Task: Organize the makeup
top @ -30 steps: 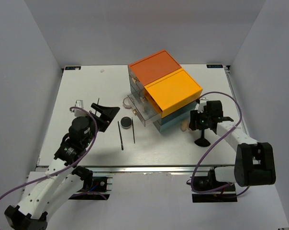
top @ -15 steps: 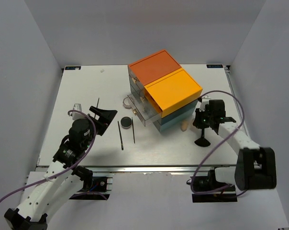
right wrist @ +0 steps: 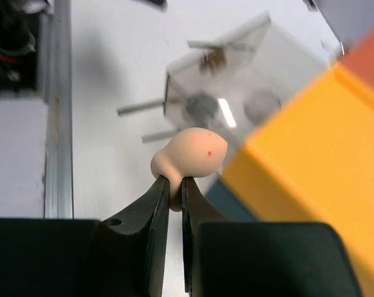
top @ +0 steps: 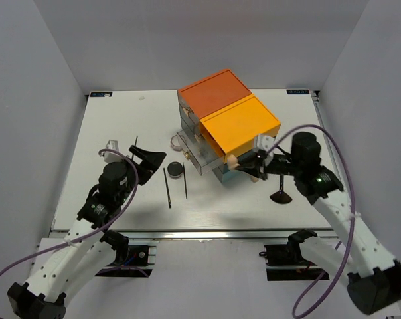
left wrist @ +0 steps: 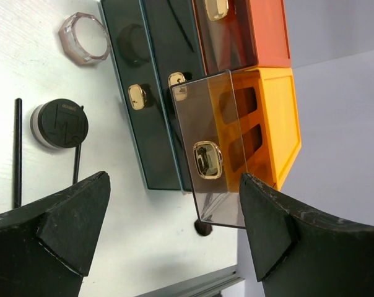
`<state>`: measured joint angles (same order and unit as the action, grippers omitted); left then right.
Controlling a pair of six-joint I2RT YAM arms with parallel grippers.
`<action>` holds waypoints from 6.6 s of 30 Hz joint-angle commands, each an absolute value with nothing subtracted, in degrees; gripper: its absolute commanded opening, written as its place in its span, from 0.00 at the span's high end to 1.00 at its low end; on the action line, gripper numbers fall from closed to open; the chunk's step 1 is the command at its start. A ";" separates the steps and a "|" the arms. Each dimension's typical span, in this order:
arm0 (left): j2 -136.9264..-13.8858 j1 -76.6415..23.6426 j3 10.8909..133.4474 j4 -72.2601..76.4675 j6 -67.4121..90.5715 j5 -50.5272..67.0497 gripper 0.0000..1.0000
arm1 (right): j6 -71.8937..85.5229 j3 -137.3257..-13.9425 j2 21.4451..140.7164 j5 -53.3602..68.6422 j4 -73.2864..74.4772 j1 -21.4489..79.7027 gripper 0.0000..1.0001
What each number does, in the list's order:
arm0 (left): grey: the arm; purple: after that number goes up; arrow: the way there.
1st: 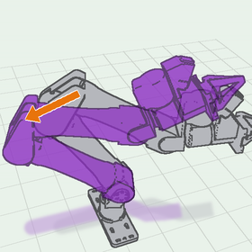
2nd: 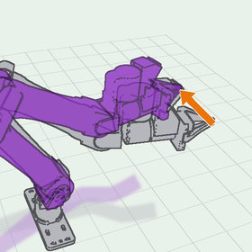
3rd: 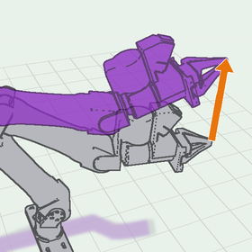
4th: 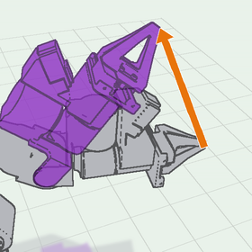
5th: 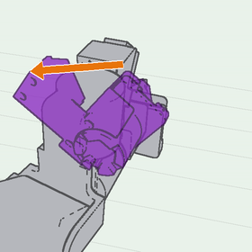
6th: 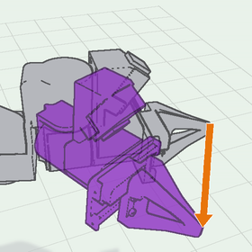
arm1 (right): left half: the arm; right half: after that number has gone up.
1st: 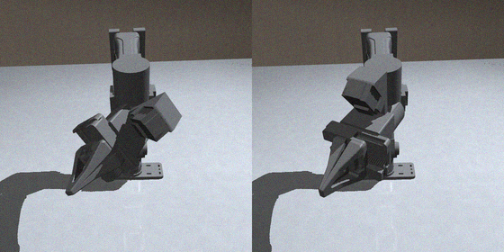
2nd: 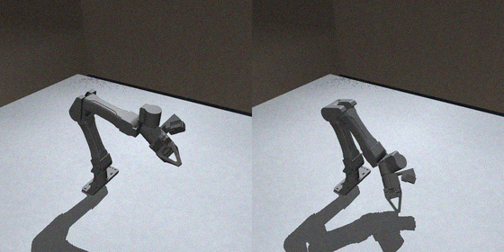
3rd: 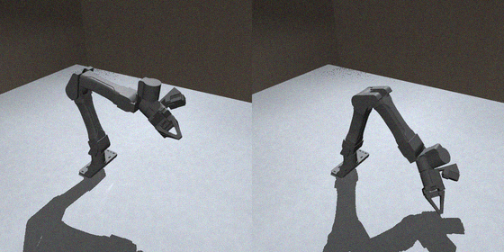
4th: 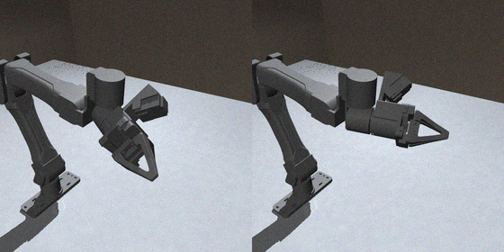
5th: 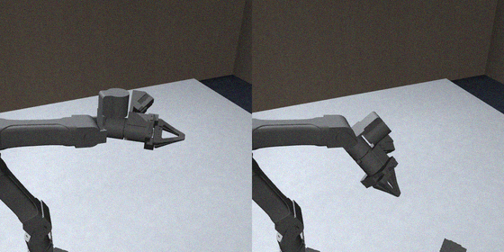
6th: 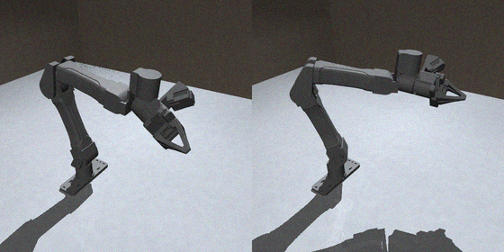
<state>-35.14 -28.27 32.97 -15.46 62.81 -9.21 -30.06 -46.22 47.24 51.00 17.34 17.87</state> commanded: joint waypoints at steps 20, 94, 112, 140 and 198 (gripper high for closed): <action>-47.53 -29.26 52.71 -14.76 39.29 7.20 0.29 | -27.35 -63.89 67.42 26.37 3.61 36.74 0.36; -118.41 -70.49 96.53 -19.25 21.35 -23.31 0.88 | -3.85 -53.08 55.02 45.25 16.96 -26.81 0.62; -82.01 -65.68 85.54 -27.14 35.57 -29.61 0.93 | -17.12 -54.93 53.35 70.76 22.37 -24.62 0.94; -74.89 -50.27 76.90 -28.38 45.08 -28.29 0.47 | -21.53 -51.24 51.24 63.28 21.71 -16.08 0.71; -88.15 -29.88 62.93 -3.25 59.15 7.03 0.42 | -22.24 -46.32 50.98 55.02 19.34 -11.60 0.70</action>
<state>-90.41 -30.35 63.42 -5.93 59.40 5.56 -21.50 -46.26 50.98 55.16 20.78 -11.88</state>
